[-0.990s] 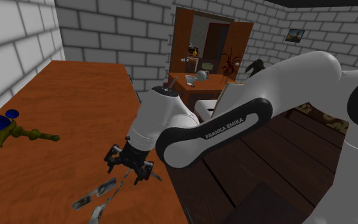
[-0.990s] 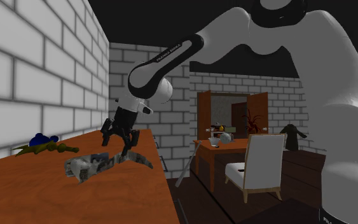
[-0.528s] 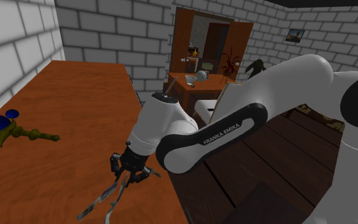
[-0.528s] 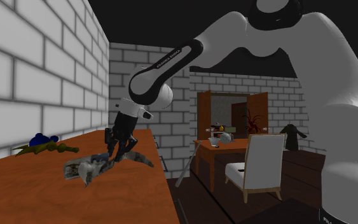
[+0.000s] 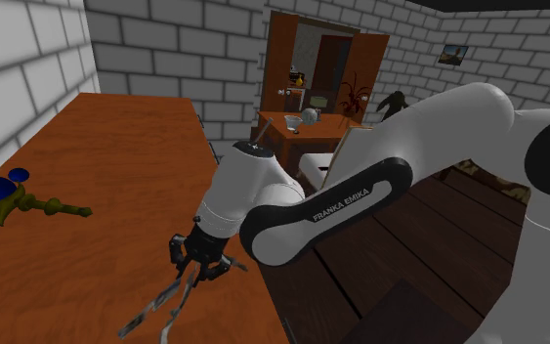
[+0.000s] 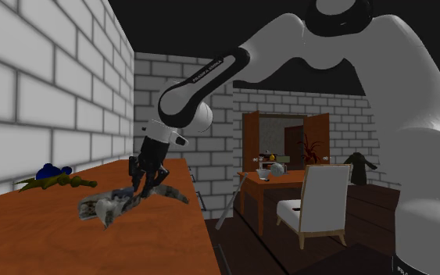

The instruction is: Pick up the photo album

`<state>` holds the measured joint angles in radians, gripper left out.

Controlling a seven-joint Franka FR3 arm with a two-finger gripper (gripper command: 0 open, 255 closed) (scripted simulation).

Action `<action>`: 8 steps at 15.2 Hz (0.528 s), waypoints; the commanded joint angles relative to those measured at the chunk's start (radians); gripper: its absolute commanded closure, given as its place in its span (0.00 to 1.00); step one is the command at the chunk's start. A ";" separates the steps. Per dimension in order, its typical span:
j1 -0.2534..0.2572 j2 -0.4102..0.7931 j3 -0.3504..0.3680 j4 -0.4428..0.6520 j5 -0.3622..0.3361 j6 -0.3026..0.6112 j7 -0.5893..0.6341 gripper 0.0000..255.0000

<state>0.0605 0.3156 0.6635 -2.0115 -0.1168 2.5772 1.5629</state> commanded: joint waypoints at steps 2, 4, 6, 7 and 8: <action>-0.009 -0.019 0.011 0.013 0.018 -0.030 -0.010 1.00; -0.016 -0.035 0.020 0.023 0.033 -0.053 -0.018 1.00; -0.023 -0.050 0.027 0.033 0.046 -0.076 -0.025 1.00; -0.026 -0.057 0.030 0.039 0.053 -0.088 -0.028 1.00; -0.029 -0.065 0.033 0.045 0.059 -0.100 -0.032 1.00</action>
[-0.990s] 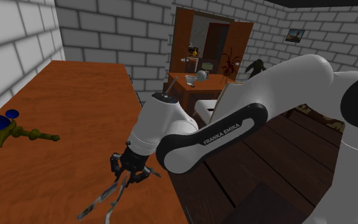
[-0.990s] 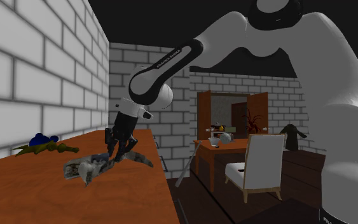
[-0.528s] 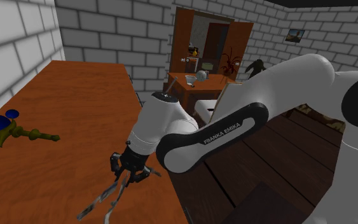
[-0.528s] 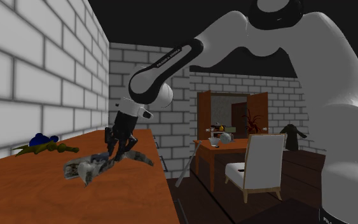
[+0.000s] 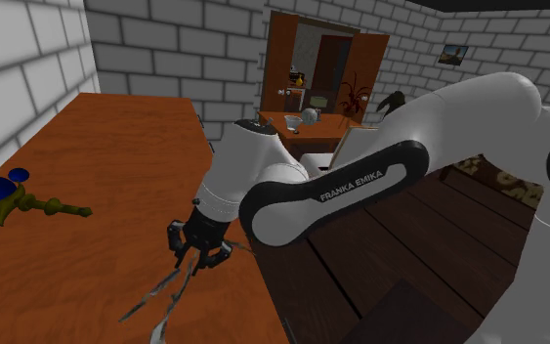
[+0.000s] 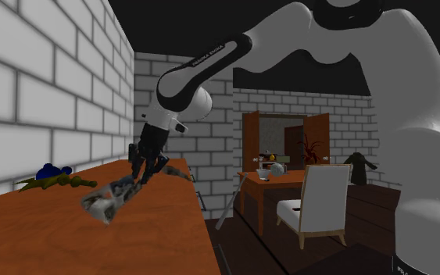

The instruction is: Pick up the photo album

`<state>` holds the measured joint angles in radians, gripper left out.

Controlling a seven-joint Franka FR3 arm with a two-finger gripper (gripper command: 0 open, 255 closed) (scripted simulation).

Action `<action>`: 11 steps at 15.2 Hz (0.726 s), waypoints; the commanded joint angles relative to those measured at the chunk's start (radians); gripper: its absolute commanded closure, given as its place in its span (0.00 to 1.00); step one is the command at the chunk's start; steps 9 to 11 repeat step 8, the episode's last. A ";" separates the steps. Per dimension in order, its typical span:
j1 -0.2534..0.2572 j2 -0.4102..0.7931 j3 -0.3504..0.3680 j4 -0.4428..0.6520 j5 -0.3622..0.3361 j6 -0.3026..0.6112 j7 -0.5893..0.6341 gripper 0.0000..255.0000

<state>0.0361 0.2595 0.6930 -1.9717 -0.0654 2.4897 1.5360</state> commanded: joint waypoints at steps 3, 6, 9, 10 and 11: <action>-0.012 -0.029 0.012 0.024 0.026 -0.048 -0.014 1.00; -0.018 -0.048 0.018 0.046 0.043 -0.085 -0.022 1.00; -0.018 -0.049 0.018 0.047 0.044 -0.086 -0.022 1.00; -0.018 -0.049 0.018 0.047 0.044 -0.086 -0.022 1.00; -0.018 -0.049 0.018 0.047 0.044 -0.086 -0.022 1.00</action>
